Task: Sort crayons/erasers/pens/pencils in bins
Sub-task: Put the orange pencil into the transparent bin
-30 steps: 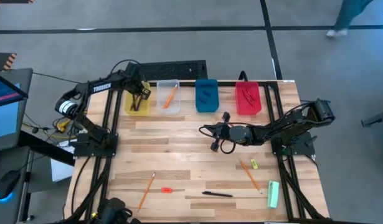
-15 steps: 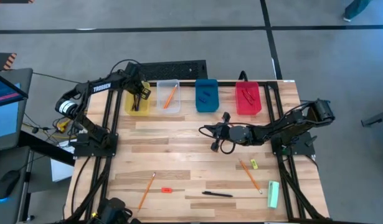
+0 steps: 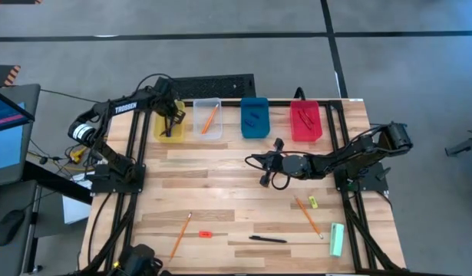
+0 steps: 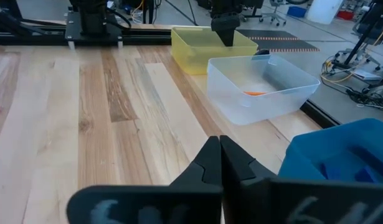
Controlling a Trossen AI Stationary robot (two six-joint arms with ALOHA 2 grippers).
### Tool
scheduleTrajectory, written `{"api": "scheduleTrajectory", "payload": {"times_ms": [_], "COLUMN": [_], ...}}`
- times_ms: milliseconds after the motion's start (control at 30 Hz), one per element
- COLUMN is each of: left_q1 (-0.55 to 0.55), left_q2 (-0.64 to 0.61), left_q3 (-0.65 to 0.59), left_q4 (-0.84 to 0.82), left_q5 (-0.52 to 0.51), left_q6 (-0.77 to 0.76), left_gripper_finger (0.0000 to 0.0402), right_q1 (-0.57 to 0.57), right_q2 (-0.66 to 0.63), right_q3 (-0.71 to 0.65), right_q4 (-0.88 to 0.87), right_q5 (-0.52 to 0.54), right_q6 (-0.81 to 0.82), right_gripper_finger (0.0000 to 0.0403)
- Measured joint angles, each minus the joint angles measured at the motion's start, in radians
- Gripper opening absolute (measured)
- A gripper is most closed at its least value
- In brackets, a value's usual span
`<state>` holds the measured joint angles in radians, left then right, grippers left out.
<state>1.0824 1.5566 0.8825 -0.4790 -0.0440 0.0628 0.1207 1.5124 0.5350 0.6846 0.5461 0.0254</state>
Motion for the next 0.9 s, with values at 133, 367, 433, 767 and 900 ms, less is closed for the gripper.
{"api": "scheduleTrajectory", "payload": {"times_ms": [133,367,433,767,900], "left_q1": [-0.008,-0.058,-0.078,-0.265,-0.368], "left_q2": [-0.002,-0.095,-0.142,-0.461,-0.564], "left_q3": [0.031,0.051,0.051,-0.06,-0.143], "left_q4": [-0.051,-0.059,-0.055,0.067,0.15], "left_q5": [-0.078,-0.152,-0.161,-0.153,-0.149], "left_q6": [0.024,0.05,0.051,0.046,0.023], "left_gripper_finger": [0.012,0.0091,0.0075,0.001,0.0006], "right_q1": [-0.005,-0.006,-0.006,-0.006,-0.006], "right_q2": [0.0,0.0,0.0,0.0,0.0], "right_q3": [0.0,0.0,0.0,0.0,0.0], "right_q4": [-0.002,-0.007,-0.007,-0.021,-0.02], "right_q5": [0.0,0.0,0.0,0.0,0.0], "right_q6": [0.0,0.0,0.0,0.0,0.001], "right_gripper_finger": [0.0003,0.0003,0.0002,0.0002,0.0005]}}
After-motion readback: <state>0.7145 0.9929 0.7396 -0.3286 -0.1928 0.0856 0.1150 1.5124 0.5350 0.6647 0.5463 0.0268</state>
